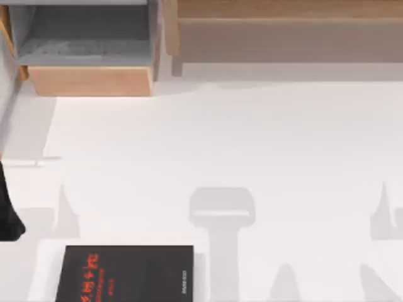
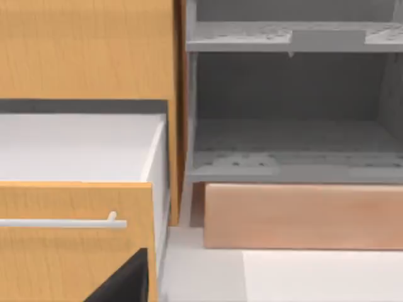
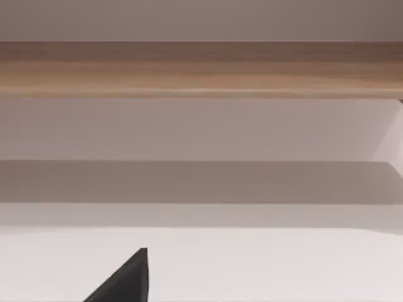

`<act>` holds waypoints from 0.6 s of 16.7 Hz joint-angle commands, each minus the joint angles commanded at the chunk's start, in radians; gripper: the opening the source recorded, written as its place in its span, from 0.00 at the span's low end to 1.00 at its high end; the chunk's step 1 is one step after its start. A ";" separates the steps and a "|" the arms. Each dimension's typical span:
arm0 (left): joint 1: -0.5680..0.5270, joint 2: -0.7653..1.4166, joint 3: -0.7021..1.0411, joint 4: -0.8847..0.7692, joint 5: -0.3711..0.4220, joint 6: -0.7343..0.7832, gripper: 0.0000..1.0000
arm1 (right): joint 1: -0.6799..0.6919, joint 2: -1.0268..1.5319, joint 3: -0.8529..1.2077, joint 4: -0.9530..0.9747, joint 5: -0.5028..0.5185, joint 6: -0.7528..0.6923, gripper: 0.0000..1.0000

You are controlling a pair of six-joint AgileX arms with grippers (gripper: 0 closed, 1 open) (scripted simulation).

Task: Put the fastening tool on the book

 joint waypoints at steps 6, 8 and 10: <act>0.018 0.088 0.082 -0.058 0.009 0.019 1.00 | 0.000 0.000 0.000 0.000 0.000 0.000 1.00; 0.037 0.186 0.175 -0.123 0.018 0.038 1.00 | 0.000 0.000 0.000 0.000 0.000 0.000 1.00; 0.060 0.314 0.297 -0.207 0.029 0.063 1.00 | 0.000 0.000 0.000 0.000 0.000 0.000 1.00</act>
